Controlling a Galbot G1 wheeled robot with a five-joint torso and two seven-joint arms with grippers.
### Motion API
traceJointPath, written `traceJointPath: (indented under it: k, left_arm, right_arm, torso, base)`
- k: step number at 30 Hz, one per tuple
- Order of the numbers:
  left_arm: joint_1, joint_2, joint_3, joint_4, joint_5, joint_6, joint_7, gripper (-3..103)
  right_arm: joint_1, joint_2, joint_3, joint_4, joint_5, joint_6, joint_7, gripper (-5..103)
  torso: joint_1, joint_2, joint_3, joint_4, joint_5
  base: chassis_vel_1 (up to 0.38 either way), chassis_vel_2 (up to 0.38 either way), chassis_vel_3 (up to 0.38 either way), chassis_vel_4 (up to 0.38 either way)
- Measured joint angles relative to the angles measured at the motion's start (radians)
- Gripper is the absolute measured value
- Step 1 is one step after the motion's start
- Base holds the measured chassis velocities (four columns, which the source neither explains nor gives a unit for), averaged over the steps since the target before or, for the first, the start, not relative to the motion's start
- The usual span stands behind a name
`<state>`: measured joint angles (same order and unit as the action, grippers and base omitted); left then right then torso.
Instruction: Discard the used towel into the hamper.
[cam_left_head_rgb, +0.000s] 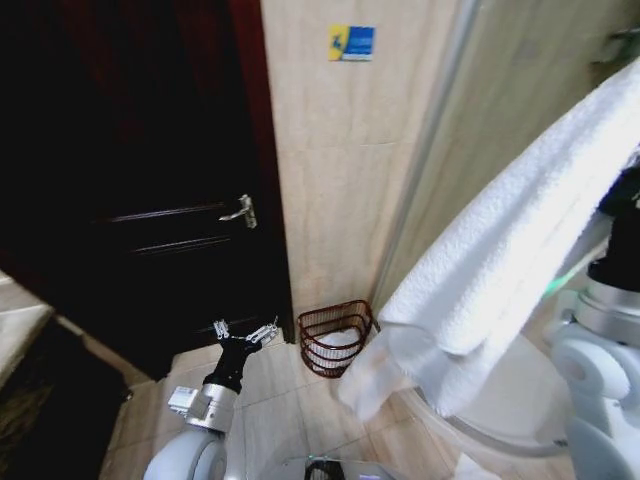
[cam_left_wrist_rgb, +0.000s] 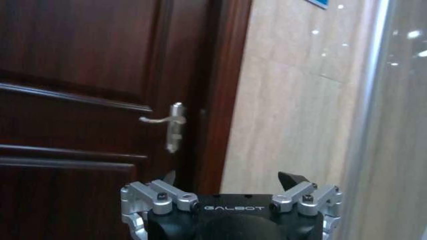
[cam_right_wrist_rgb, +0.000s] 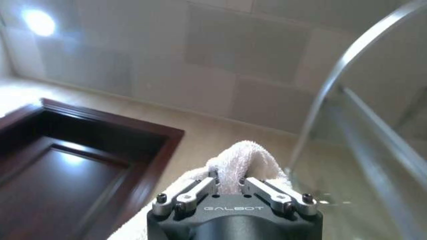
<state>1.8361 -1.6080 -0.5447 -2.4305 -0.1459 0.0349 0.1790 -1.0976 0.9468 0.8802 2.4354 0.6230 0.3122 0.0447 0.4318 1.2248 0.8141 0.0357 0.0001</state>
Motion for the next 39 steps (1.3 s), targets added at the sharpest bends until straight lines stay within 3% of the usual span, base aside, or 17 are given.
traceJointPath:
  k: [9,31,39]
  left_arm:
    - [0.000,0.000,0.000,0.000,0.000,0.000,0.000,100]
    - [0.000,0.000,0.000,0.000,0.000,0.000,0.000,100]
    - [0.000,0.000,0.000,0.000,0.000,0.000,0.000,100]
  right_arm:
    - [0.084,-0.029,-0.065,-0.026,0.011,-0.006,-0.012,6]
    - [0.165,-0.079,-0.049,-0.078,0.112,-0.005,-0.058,6]
    - [0.216,-0.050,-0.105,-0.143,0.126,0.012,-0.088,6]
  torso:
    - [-0.002,-0.004,-0.002,-0.0003,0.0000]
    - [0.056,0.123,0.065,0.0001,-0.0001]
    - [0.061,0.132,0.071,-0.0001,0.0001]
  base:
    - [0.043,0.040,0.036,0.026]
    - [0.018,0.019,0.026,0.021]
    - [0.000,0.000,0.000,0.000]
